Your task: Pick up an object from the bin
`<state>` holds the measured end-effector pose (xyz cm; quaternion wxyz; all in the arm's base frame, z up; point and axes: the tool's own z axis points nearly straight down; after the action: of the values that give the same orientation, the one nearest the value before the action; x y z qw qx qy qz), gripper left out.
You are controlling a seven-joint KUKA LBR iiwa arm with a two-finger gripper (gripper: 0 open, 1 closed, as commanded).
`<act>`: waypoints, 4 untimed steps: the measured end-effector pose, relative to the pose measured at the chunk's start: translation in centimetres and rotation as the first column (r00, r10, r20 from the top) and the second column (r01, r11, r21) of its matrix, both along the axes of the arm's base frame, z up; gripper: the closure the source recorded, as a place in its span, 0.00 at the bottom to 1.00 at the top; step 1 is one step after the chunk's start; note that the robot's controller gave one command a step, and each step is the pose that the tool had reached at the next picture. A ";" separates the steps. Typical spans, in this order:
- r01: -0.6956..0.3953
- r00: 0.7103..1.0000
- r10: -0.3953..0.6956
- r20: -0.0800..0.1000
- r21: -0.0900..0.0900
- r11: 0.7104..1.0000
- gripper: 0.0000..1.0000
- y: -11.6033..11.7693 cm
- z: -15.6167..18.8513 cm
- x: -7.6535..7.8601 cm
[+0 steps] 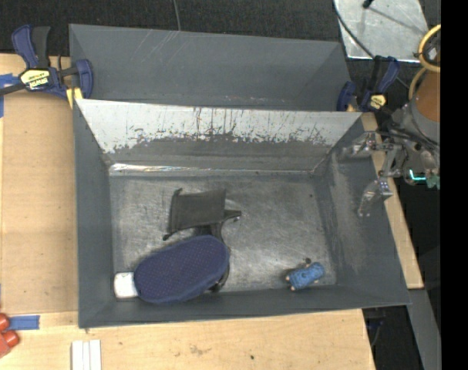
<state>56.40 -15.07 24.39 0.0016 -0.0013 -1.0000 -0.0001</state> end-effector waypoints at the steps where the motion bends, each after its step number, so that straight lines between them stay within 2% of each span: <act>1: 0.014 1.000 -0.014 -0.007 0.002 1.000 0.00 1.2 -9.1 -8.5; 2: -0.082 0.997 0.082 0.003 0.000 0.997 0.00 2.0 -16.6 -8.0; 3: -0.311 0.950 0.311 0.010 -0.003 0.950 0.00 5.7 -16.4 -7.8; 4: -0.513 0.858 0.513 0.008 -0.004 0.858 0.00 8.0 -16.5 -7.7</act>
Offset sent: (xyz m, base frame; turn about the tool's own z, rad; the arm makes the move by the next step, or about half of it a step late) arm -0.0806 0.0116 -0.0865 0.0102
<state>48.72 -7.09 7.86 -0.0031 0.2649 -0.9643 0.0014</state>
